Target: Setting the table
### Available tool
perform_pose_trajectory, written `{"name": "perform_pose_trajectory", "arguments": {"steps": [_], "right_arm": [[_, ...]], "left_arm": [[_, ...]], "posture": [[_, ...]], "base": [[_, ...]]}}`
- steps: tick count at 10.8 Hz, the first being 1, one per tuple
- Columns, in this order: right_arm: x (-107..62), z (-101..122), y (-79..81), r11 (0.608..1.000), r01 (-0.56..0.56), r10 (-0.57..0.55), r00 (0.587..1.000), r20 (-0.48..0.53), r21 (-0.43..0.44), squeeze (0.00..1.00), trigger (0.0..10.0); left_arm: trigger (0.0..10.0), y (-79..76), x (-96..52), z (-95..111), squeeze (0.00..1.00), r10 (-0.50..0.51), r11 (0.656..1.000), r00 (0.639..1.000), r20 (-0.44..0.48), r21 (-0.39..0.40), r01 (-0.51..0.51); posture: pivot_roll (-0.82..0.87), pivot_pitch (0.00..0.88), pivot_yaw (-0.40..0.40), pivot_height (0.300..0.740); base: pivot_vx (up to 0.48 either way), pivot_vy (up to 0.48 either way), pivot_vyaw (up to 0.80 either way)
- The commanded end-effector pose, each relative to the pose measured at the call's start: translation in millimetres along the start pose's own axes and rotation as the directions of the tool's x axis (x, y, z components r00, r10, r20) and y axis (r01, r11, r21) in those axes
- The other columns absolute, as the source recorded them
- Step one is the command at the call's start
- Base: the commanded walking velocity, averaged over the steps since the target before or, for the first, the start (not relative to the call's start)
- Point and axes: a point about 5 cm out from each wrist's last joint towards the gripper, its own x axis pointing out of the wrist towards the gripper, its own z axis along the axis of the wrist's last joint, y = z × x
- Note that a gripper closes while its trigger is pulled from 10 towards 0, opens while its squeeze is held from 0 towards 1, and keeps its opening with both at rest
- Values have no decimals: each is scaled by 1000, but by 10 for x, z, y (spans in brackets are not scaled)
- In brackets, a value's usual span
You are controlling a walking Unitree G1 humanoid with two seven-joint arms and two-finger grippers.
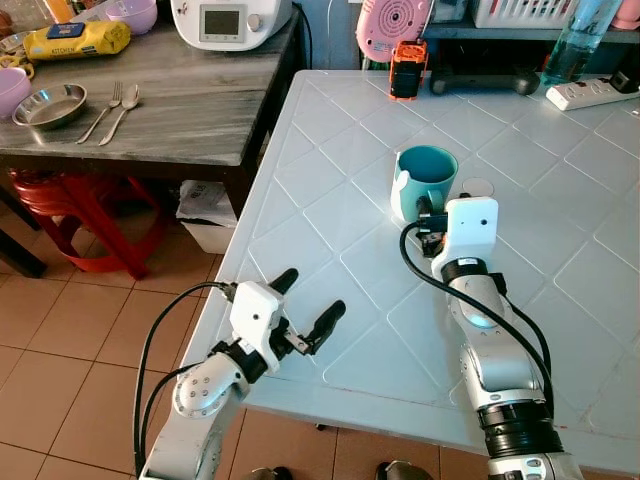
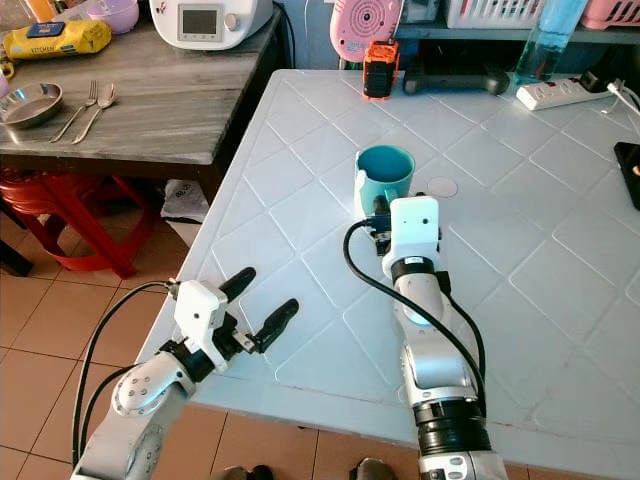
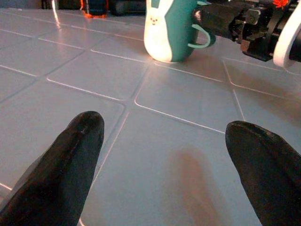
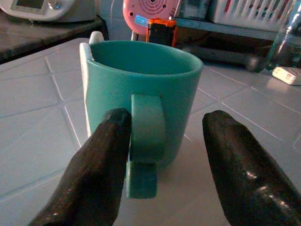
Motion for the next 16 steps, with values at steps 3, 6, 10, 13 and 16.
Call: {"name": "perform_pose_trajectory", "arguments": {"steps": [3,6,10,13,16], "right_arm": [[-18,-46,45,1000,-24,25,999,-20,16,0,0],[-14,-65,21,999,-15,16,999,-29,33,0,0],[-16,-71,-4,999,-7,8,999,-31,34,0,0],[-14,-72,-7,999,-6,7,999,-31,34,0,0],[-21,27,-26,999,-1,1,1000,3,42,0,0]], "left_arm": [[10000,19,-12,-23,0,13,1000,1000,-19,8,-13],[10000,9,-8,-14,0,3,1000,1000,-16,4,-3],[10000,-53,1,2,0,-58,998,998,5,-35,58],[10000,-48,3,2,0,-60,998,998,7,-37,60],[10000,172,21,9,0,137,990,991,4,17,-137]], "posture": [[-116,155,67,740],[-117,155,74,740],[-121,155,74,740],[-121,153,72,740],[-121,155,66,740]], "base": [[0,0,0],[0,0,0],[0,0,0],[0,0,0],[0,0,0]]}}
